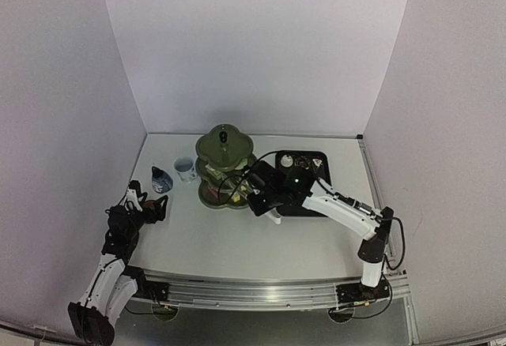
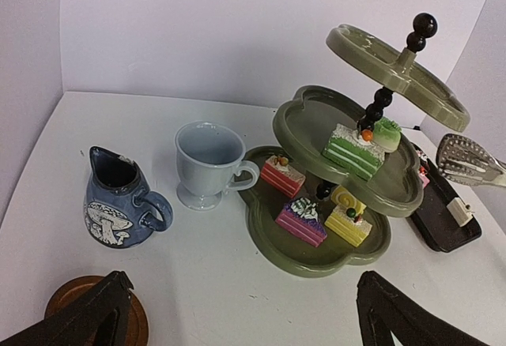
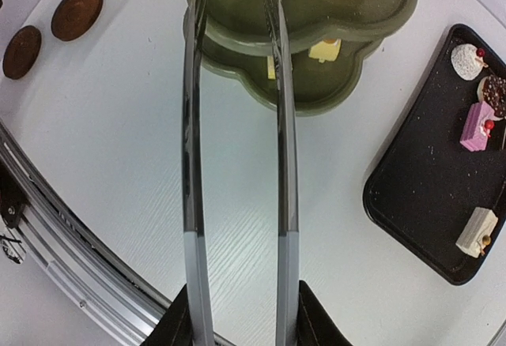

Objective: Serve the afternoon tea

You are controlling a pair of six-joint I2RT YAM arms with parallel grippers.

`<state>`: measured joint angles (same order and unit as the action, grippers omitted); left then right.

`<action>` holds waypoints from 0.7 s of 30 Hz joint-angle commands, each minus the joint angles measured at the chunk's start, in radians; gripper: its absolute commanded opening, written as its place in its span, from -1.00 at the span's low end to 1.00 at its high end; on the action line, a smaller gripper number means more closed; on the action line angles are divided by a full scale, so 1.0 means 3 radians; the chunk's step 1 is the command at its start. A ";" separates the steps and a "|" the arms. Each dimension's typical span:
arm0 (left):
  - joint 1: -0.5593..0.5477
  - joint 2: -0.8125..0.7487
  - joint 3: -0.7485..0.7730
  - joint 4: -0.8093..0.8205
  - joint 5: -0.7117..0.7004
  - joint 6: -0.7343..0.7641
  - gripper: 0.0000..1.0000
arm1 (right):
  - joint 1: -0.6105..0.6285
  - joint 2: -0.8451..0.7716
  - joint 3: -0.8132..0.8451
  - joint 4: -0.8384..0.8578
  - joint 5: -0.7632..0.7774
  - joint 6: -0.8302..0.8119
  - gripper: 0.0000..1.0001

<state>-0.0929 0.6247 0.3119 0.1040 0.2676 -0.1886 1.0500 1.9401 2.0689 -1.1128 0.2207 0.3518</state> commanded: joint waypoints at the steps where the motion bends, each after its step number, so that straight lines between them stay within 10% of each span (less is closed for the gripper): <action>1: -0.0018 0.0006 -0.0022 0.0090 0.0040 -0.0010 0.99 | 0.0000 -0.0495 -0.0442 0.0007 -0.0090 0.0157 -0.36; 11: -0.0016 0.0036 -0.0022 0.0113 0.0067 -0.0032 0.99 | -0.0508 -0.1324 -0.1574 -0.0110 0.0428 0.0670 -0.31; 21: -0.0016 0.0045 -0.0013 0.0109 0.0064 -0.0016 0.99 | -0.1050 -0.0747 -0.1605 0.0020 0.0550 0.0470 -0.19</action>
<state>-0.0929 0.6361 0.3115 0.1051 0.2775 -0.1909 0.7903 1.6362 1.5757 -1.1537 0.3472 0.5096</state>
